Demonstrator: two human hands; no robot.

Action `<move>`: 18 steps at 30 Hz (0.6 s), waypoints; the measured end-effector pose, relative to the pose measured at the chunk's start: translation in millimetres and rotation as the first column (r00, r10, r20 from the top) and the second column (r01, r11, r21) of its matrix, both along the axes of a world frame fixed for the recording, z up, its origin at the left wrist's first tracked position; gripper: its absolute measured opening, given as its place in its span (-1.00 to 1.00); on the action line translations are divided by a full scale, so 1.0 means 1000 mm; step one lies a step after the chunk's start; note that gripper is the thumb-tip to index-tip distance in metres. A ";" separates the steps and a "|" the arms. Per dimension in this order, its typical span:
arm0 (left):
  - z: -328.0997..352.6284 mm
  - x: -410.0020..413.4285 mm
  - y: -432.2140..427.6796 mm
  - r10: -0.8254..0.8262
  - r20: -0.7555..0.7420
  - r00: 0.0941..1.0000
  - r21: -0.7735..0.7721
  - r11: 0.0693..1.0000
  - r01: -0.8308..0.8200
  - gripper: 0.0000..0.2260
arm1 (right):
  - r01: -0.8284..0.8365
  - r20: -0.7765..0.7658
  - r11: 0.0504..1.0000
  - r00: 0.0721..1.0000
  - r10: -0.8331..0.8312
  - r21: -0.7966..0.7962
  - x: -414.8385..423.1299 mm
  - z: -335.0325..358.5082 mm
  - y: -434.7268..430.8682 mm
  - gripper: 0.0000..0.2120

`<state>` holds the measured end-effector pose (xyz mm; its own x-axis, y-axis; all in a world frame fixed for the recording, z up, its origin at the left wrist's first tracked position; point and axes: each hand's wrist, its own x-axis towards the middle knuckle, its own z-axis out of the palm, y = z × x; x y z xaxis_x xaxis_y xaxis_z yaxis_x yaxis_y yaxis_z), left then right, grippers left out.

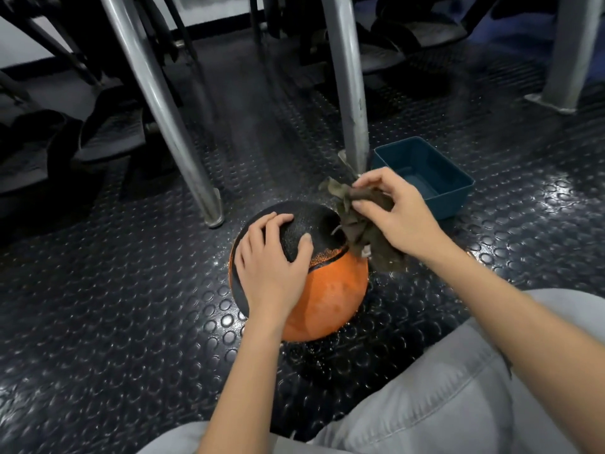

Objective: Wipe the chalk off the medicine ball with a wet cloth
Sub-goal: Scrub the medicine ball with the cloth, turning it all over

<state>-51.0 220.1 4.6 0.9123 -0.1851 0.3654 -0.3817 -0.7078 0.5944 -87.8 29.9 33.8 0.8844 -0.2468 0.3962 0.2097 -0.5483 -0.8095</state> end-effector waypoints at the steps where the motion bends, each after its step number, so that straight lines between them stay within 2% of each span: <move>1: 0.001 0.000 0.000 -0.001 -0.004 1.000 0.006 1.000 0.001 -0.63 | -0.060 -0.031 0.998 0.998 0.059 -0.024 0.000 -0.002 0.002 -0.86; 2: 0.001 0.001 -0.001 -0.006 -0.008 1.000 0.007 1.000 0.006 -0.63 | -0.072 -0.125 0.994 0.990 0.062 -0.079 0.003 -0.009 0.000 -0.87; 4: 0.002 0.001 -0.003 -0.017 -0.013 1.000 0.007 1.000 0.017 -0.62 | 0.005 -0.363 0.952 0.924 -0.121 -0.305 0.008 -0.021 -0.015 -0.84; 5: 0.003 0.001 -0.003 -0.020 -0.009 1.000 0.008 1.000 0.020 -0.62 | 0.048 -0.417 0.907 0.877 -0.238 -0.418 0.008 -0.021 -0.021 -0.81; 6: 0.003 0.001 -0.004 -0.020 -0.006 1.000 0.010 1.000 0.020 -0.62 | 0.113 -0.401 0.886 0.861 -0.314 -0.450 0.007 -0.021 -0.025 -0.79; 7: 0.002 0.001 -0.003 -0.019 -0.001 1.000 0.009 1.000 0.019 -0.62 | 0.185 -0.330 0.904 0.887 -0.322 -0.385 0.006 -0.018 -0.025 -0.81; 8: 0.001 0.001 -0.002 -0.016 0.002 1.000 0.005 1.000 0.016 -0.62 | 0.217 -0.214 0.950 0.940 -0.265 -0.224 0.006 -0.012 -0.022 -0.83; 9: 0.000 0.000 -0.001 -0.013 0.002 1.000 0.002 1.000 0.013 -0.63 | 0.171 -0.105 0.985 0.979 -0.173 -0.031 0.003 -0.005 -0.015 -0.85; 10: 0.001 0.001 -0.001 -0.010 0.004 1.000 0.002 1.000 0.010 -0.63 | 0.058 -0.032 0.992 0.998 -0.054 0.111 0.001 0.004 -0.008 -0.84; 11: 0.000 0.000 0.000 -0.010 0.001 1.000 0.007 1.000 0.010 -0.62 | -0.050 -0.035 0.985 0.998 0.056 0.164 -0.001 0.006 -0.003 -0.82; 12: 0.001 0.000 0.000 -0.010 0.000 1.000 0.010 1.000 0.010 -0.62 | -0.107 -0.101 0.986 0.988 0.120 0.125 -0.001 0.002 -0.002 -0.79; 13: 0.002 0.001 0.000 -0.012 -0.004 1.000 0.010 1.000 0.012 -0.62 | -0.109 -0.207 0.994 0.972 0.111 0.022 0.003 -0.007 -0.005 -0.78; 14: 0.002 0.001 -0.001 -0.016 -0.010 1.000 0.009 1.000 0.016 -0.61 | -0.058 -0.317 0.986 0.948 0.006 -0.154 0.006 -0.016 -0.013 -0.78; 15: 0.003 0.002 -0.002 -0.019 -0.012 1.000 0.008 1.000 0.019 -0.61 | -0.007 -0.388 0.936 0.911 -0.139 -0.352 0.007 -0.019 -0.020 -0.80; 16: 0.003 0.002 -0.002 -0.021 -0.011 1.000 0.009 1.000 0.021 -0.60 | 0.045 -0.396 0.882 0.882 -0.256 -0.469 0.008 -0.022 -0.025 -0.82; 17: 0.003 0.002 -0.002 -0.024 -0.011 1.000 0.011 1.000 0.024 -0.60 | 0.110 -0.361 0.879 0.883 -0.301 -0.464 0.006 -0.022 -0.028 -0.82; 18: 0.002 0.002 -0.001 -0.024 -0.012 1.000 0.009 1.000 0.024 -0.61 | 0.166 -0.290 0.925 0.917 -0.272 -0.343 0.006 -0.019 -0.026 -0.81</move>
<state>-48.6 218.9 6.4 0.9117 -0.2102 0.3529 -0.3917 -0.7039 0.5925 -82.1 3.7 15.0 0.9135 -0.3638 0.1823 -0.1914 -0.7795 -0.5964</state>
